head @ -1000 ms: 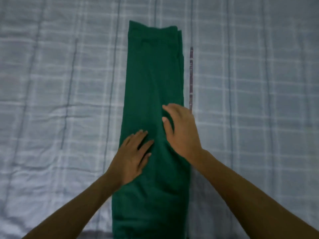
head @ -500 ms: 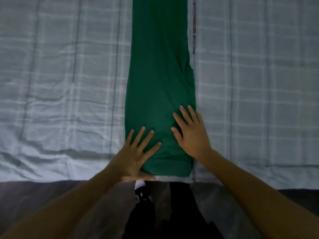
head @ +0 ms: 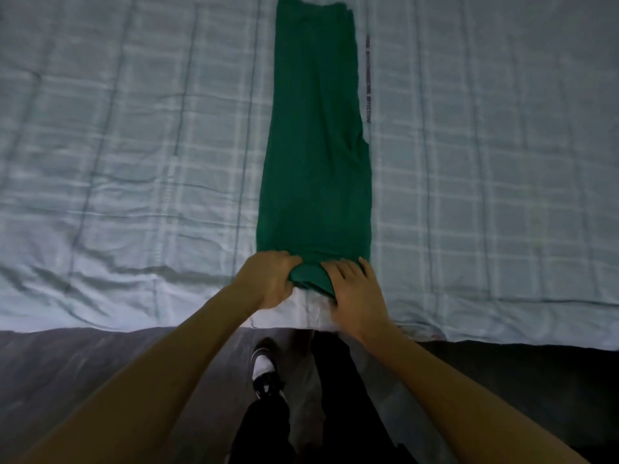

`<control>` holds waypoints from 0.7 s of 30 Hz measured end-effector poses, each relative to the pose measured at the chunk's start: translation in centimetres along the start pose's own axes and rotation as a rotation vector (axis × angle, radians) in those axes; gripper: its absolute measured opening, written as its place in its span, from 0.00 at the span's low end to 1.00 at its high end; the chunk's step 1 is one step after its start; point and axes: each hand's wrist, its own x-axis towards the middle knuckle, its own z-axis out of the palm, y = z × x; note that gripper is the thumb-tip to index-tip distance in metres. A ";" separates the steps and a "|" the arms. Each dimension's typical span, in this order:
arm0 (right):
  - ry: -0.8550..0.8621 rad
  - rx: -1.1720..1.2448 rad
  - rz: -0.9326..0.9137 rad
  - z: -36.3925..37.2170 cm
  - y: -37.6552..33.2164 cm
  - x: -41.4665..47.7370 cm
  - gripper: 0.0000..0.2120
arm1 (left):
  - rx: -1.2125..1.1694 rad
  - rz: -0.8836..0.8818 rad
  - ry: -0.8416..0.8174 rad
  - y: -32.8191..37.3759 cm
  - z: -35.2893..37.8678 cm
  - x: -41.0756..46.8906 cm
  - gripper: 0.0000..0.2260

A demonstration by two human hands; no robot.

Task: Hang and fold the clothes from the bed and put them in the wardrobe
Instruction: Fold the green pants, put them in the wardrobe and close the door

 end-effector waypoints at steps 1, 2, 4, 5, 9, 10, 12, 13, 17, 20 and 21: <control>-0.048 0.048 0.005 -1.4 -0.3 0.4 0.22 | -0.053 -0.030 -0.082 0.2 -1.1 -0.2 0.06; -0.121 0.084 0.015 -3.2 -0.7 0.9 0.17 | -0.101 -0.056 -0.182 0.4 -2.3 -0.4 0.04; -0.354 0.136 0.018 -6.6 -1.0 2.3 0.04 | -0.169 -0.101 -0.374 1.1 -5.3 -0.5 0.06; -0.475 0.177 0.010 -8.0 -0.7 3.1 0.05 | -0.192 -0.129 -0.456 1.5 -7.1 -0.4 0.08; -0.442 0.304 0.088 -14.4 1.3 7.3 0.01 | -0.193 -0.147 -0.330 2.1 -14.1 2.3 0.06; -0.242 0.275 0.133 -15.6 1.9 8.5 0.07 | -0.162 -0.147 -0.145 2.0 -15.4 3.3 0.06; 0.221 0.184 0.193 -17.0 2.8 10.5 0.19 | -0.076 -0.139 0.335 1.7 -16.6 5.4 0.13; 0.408 0.161 0.194 -17.2 3.2 11.3 0.23 | -0.063 -0.126 0.532 1.5 -16.6 6.1 0.17; 0.407 0.163 0.098 -13.6 3.9 13.2 0.27 | 0.062 -0.024 0.608 0.0 -12.5 7.7 0.20; 0.156 0.145 0.000 -9.1 3.7 13.1 0.30 | 0.191 0.007 0.354 -2.4 -7.3 7.9 0.27; 0.043 0.106 -0.006 -7.7 3.5 13.0 0.32 | 0.234 -0.014 0.274 -3.1 -5.8 8.0 0.31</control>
